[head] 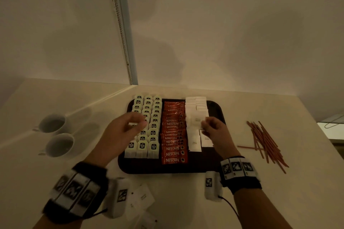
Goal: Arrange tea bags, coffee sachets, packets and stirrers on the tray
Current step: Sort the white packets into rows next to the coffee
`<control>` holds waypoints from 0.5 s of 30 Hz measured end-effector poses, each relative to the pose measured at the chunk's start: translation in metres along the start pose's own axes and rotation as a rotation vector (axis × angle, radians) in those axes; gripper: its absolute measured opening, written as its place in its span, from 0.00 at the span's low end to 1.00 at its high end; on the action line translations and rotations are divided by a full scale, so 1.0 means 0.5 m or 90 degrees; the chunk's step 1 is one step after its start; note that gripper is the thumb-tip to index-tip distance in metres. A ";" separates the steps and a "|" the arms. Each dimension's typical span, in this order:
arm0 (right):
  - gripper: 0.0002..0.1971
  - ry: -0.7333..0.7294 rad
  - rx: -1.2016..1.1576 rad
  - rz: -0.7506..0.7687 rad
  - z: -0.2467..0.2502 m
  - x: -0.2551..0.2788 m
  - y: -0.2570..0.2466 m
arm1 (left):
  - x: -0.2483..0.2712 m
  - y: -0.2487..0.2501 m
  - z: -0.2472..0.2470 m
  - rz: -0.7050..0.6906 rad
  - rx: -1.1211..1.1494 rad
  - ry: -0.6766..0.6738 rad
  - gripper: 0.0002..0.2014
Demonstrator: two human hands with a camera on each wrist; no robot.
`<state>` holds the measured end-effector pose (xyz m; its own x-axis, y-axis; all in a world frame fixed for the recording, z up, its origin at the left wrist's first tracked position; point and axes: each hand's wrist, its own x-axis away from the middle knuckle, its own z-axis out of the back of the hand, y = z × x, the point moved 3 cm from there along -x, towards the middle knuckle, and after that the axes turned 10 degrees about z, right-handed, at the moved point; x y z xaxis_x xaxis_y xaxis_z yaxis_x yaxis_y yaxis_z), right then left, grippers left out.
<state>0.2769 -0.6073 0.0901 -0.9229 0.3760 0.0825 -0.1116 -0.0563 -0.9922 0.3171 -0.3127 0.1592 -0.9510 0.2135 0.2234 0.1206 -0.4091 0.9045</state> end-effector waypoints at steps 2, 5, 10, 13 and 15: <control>0.06 0.036 0.125 -0.033 0.053 -0.009 0.056 | 0.032 -0.055 0.034 0.018 -0.033 -0.025 0.07; 0.06 0.053 0.264 -0.101 0.104 -0.012 0.133 | 0.083 -0.152 0.076 0.100 -0.061 -0.026 0.10; 0.12 0.029 0.391 -0.143 0.120 -0.001 0.198 | 0.166 -0.308 0.134 0.279 -0.035 0.034 0.08; 0.13 0.028 0.437 -0.141 0.115 0.002 0.202 | 0.208 -0.379 0.160 0.365 -0.023 0.078 0.06; 0.14 0.036 0.463 -0.139 0.112 0.001 0.199 | 0.233 -0.414 0.172 0.404 -0.018 0.099 0.06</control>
<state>0.2446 -0.6645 -0.0033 -0.8343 0.4936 0.2457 -0.5218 -0.5629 -0.6410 0.2056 -0.1267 0.0294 -0.7278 -0.2067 0.6539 0.6665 -0.4378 0.6034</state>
